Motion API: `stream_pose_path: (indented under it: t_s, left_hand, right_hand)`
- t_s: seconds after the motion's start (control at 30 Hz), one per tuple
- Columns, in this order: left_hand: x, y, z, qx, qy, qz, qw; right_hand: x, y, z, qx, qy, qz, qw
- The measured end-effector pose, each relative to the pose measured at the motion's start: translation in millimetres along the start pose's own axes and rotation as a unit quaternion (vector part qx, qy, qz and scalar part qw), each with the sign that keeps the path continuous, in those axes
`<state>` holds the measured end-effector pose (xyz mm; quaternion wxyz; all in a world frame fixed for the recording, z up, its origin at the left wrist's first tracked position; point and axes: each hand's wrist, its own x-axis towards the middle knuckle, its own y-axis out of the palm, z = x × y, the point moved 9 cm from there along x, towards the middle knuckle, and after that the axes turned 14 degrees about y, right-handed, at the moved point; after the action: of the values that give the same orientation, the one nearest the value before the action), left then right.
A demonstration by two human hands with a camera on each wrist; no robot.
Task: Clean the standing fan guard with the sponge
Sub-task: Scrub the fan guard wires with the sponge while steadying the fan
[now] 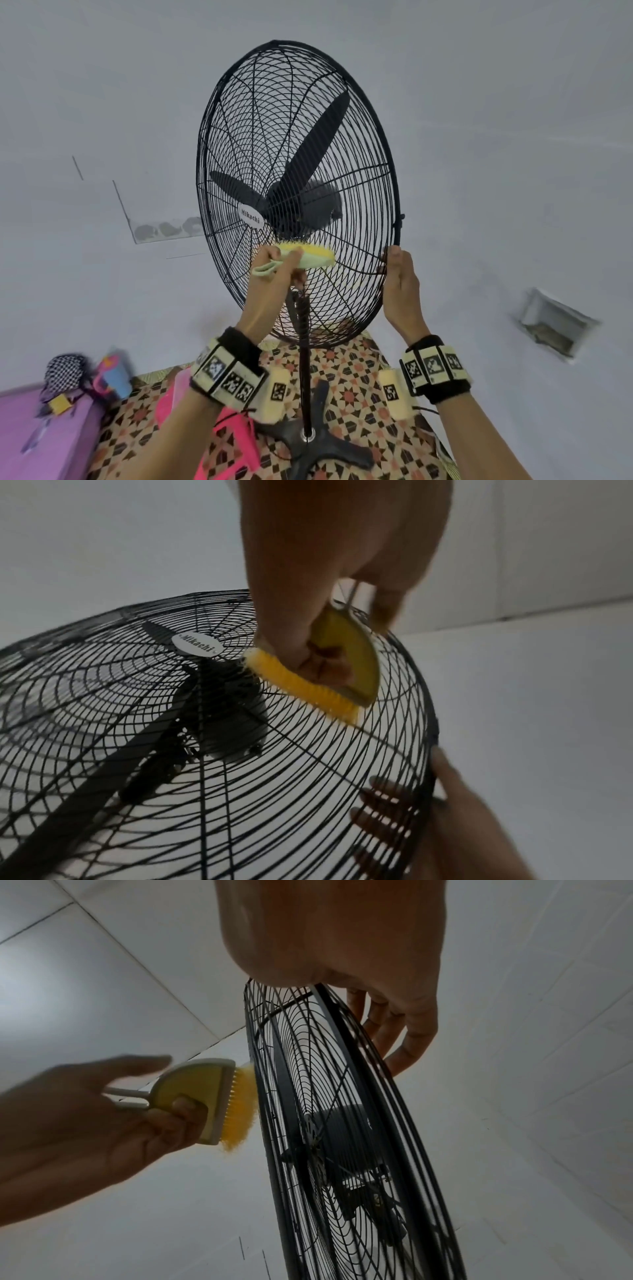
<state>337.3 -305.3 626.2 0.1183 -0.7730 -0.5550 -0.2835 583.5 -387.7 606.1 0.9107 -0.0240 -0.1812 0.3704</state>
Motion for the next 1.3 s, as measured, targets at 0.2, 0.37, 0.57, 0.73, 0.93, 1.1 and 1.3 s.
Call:
stream_pose_path:
  t_s: [0.2, 0.37, 0.57, 0.73, 0.93, 1.1, 1.3]
  left_hand:
    - [2.4, 2.4, -0.6, 0.251, 0.069, 0.194, 0.946]
    - [7.8, -2.1, -28.5, 0.394, 0.199, 0.137, 0.887]
    - [-19.8, 67.8, -77.7, 0.363, 0.470, 0.297, 0.748]
    - [-18.0, 87.6, -74.7, 0.437, 0.465, 0.363, 0.679]
    - [-19.3, 74.0, -90.6, 0.424, 0.478, 0.364, 0.677]
    - [-7.6, 72.3, -73.8, 0.425, 0.439, 0.372, 0.698]
    - [-26.8, 85.3, -93.5, 0.432, 0.490, 0.367, 0.662]
  right_hand:
    - [3.6, -1.0, -2.3, 0.012, 0.012, -0.006, 1.000]
    - [-0.7, -0.1, -0.6, 0.016, 0.020, -0.010, 1.000]
    - [4.4, 2.2, -11.5, 0.089, 0.105, 0.057, 0.989]
    - [6.4, -5.0, -11.2, 0.123, 0.133, 0.102, 0.978]
    - [-0.1, 4.0, -3.0, 0.141, 0.122, 0.090, 0.978]
    - [1.8, 4.3, -2.3, 0.149, 0.131, 0.085, 0.976]
    - [3.0, 5.8, -6.3, 0.152, 0.135, 0.102, 0.974]
